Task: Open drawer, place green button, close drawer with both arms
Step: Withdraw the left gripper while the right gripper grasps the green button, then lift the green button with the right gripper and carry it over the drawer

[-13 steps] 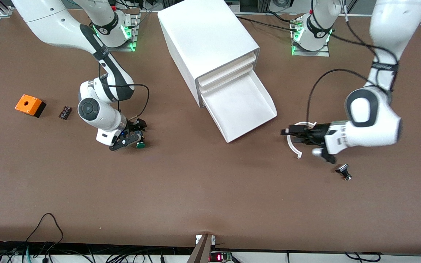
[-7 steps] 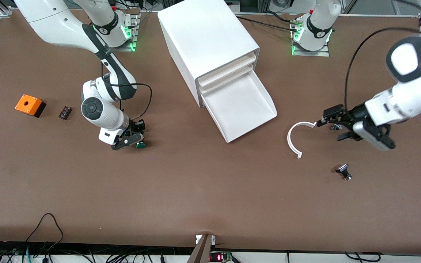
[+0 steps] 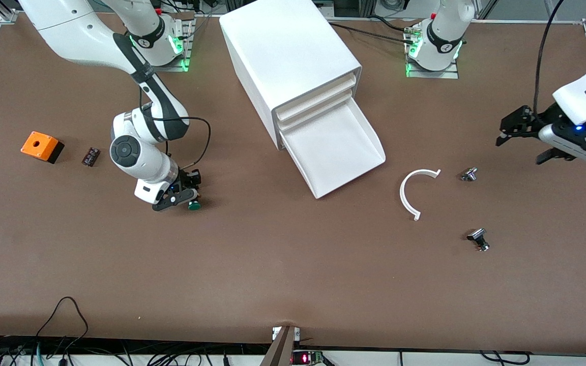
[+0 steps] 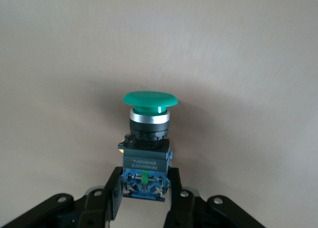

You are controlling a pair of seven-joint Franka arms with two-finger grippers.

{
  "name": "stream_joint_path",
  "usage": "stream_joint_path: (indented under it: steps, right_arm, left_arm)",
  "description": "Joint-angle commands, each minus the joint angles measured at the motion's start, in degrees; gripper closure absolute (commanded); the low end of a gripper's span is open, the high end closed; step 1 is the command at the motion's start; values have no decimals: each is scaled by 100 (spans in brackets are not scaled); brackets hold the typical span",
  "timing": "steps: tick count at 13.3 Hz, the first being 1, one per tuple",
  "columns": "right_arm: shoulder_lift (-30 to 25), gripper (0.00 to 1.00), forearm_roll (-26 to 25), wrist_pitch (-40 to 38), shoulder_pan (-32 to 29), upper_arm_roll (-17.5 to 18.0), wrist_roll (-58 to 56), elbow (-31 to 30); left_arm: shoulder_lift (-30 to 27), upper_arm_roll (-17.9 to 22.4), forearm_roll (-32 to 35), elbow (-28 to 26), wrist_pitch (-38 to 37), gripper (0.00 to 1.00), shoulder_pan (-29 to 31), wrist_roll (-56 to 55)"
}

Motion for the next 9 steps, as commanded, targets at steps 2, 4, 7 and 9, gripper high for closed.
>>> stream_joint_path:
  steps: [2,4,7,9]
  right_arm:
    - [-263,72,-67,-336,8,-24,-26,511]
    - [-430,72,-67,-373,-1,-129,-87,696]
    - [-422,74,-76,-644,8,-173,-621,1292]
    - [-326,80,-59,-1302,43,-165,-842,1838]
  left_arm:
    - [-7,-60,506,155,-294,0,-7,-940]
    - [1,-60,795,155,-277,0,-59,-1231]
    - [10,-60,841,155,-294,0,-95,-1785]
    - [10,-52,841,147,-303,0,-95,-1830]
